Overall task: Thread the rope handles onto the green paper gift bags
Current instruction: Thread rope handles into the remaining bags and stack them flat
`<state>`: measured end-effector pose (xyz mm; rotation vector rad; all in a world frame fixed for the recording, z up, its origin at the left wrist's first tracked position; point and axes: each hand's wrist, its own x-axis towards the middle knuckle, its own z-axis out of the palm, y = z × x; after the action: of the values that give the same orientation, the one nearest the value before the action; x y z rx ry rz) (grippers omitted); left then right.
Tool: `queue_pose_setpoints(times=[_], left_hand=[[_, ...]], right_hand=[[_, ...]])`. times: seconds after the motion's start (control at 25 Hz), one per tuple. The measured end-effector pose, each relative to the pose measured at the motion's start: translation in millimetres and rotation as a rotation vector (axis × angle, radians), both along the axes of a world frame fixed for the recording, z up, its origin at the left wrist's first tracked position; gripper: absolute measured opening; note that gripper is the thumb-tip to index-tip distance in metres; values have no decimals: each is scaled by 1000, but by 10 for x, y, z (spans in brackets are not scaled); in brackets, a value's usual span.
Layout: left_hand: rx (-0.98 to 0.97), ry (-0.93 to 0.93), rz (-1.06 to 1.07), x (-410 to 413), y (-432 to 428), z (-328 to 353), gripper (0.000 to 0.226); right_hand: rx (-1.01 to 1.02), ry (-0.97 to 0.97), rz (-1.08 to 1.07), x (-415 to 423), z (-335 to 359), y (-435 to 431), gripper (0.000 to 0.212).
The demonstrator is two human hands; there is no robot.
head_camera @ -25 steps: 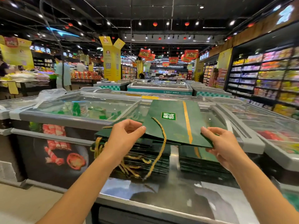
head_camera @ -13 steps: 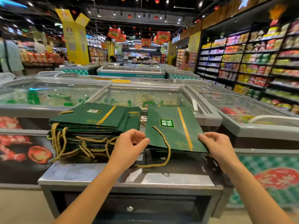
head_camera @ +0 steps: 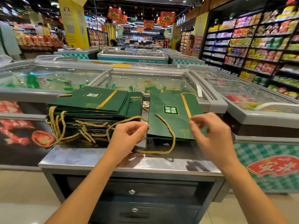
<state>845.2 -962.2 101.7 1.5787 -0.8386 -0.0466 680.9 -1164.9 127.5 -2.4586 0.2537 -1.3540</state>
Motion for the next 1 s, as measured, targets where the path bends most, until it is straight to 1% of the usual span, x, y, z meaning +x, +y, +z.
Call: queue_pose_setpoints(times=[0.08, 0.12, 0.2, 0.28, 0.32, 0.4, 0.48, 0.56, 0.64, 0.76, 0.88, 0.96, 1.0], left_hand=[[-52, 4, 58, 23, 6, -12, 19], [-86, 6, 97, 37, 24, -13, 22], [-86, -32, 161, 66, 108, 9, 24], [5, -135, 184, 110, 268, 48, 21], [69, -217, 186, 140, 367, 56, 18], [249, -433, 175, 213, 570, 9, 11], [434, -595, 141, 277, 695, -108, 13], [528, -612, 115, 314, 725, -202, 15], [531, -592, 115, 342, 712, -228, 16], [523, -610, 130, 353, 689, -253, 15], [522, -636, 153, 349, 682, -276, 14], [522, -656, 169, 331, 669, -268, 13], [513, -667, 179, 315, 654, -253, 13]], right_hand=[[-85, 173, 218, 66, -14, 354, 7], [-108, 277, 289, 115, -54, 510, 10], [-136, 435, 339, 239, -148, 744, 17], [-122, 513, 318, 370, -213, 869, 26], [-120, 549, 291, 426, -228, 911, 29], [-167, 628, 198, 519, -250, 990, 29], [-232, 672, 106, 595, -274, 1052, 29], [-227, 703, 63, 647, -287, 1086, 30], [-207, 730, 54, 661, -290, 1099, 31], [-261, 698, 70, 599, -271, 1103, 26], [-225, 468, 151, 493, -139, 1012, 19], [-150, 296, 151, 443, 22, 849, 15], [-119, 241, 144, 433, 99, 732, 12]])
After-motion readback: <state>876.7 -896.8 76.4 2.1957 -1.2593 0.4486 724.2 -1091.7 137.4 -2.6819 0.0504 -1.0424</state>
